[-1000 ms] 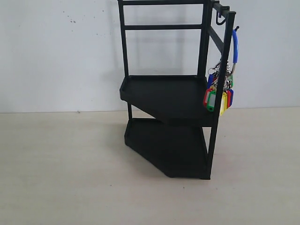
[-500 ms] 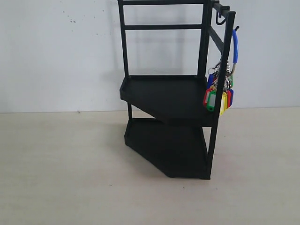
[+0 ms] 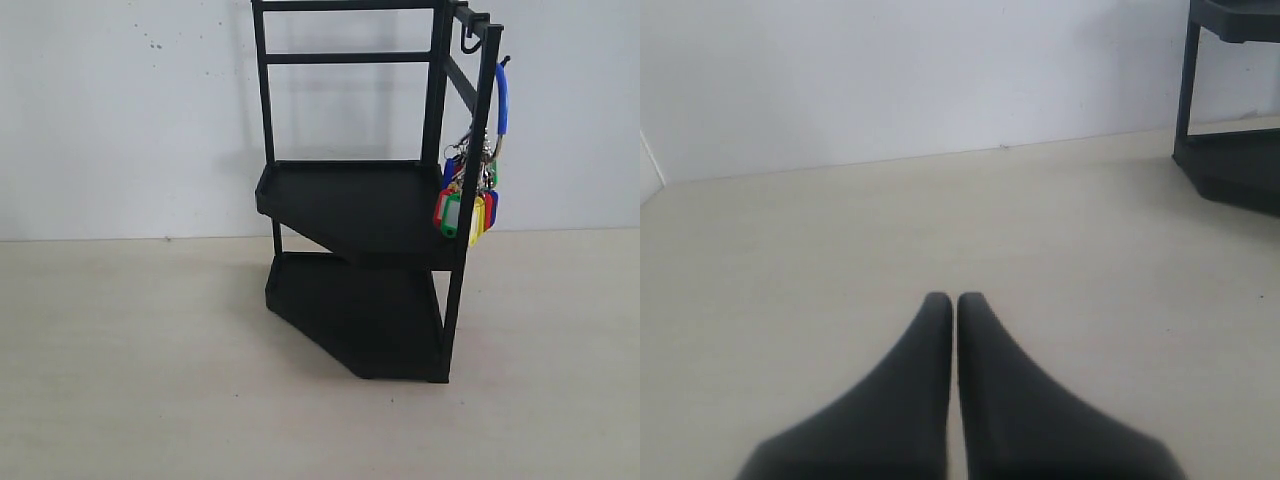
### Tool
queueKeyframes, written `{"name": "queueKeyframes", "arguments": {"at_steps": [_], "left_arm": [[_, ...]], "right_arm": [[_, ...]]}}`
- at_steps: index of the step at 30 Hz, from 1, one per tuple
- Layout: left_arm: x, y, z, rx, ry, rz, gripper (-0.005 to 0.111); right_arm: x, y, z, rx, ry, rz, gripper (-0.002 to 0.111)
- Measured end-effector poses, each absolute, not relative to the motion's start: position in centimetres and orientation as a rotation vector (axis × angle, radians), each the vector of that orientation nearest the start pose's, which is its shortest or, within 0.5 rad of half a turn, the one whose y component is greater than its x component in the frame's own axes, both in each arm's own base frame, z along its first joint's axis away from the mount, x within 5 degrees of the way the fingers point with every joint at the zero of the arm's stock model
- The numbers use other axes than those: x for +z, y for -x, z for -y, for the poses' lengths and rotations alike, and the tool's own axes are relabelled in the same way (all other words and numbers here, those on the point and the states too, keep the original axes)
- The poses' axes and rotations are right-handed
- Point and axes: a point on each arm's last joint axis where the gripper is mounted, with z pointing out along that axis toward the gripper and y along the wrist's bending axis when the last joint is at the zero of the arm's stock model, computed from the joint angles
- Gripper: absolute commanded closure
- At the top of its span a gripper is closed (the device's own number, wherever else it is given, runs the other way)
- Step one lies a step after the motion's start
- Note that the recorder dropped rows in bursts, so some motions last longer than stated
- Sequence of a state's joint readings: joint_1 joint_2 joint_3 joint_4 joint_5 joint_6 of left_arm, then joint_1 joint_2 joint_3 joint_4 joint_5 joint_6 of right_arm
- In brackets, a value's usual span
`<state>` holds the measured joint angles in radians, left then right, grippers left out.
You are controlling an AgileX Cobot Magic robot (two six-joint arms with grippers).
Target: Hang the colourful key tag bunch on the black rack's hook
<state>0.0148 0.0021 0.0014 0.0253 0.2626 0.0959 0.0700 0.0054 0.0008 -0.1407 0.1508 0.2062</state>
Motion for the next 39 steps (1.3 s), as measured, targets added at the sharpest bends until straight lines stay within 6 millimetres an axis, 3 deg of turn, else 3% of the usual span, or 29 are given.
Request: {"name": "queueKeyframes", "arguments": {"at_steps": [15, 27, 39], "left_arm": [[18.9, -5.5, -0.1, 0.104, -0.088, -1.749, 0.102], [18.9, -5.5, -0.1, 0.104, -0.088, -1.749, 0.102], [18.9, -5.5, -0.1, 0.104, -0.088, -1.749, 0.102]], "right_arm": [[19.7, -5.6, -0.5, 0.079, 0.042, -1.662, 0.108], [18.3, -5.4, -0.5, 0.074, 0.057, -1.814, 0.108], [18.3, -5.4, 0.1, -0.01, -0.048, -1.823, 0.108]]}}
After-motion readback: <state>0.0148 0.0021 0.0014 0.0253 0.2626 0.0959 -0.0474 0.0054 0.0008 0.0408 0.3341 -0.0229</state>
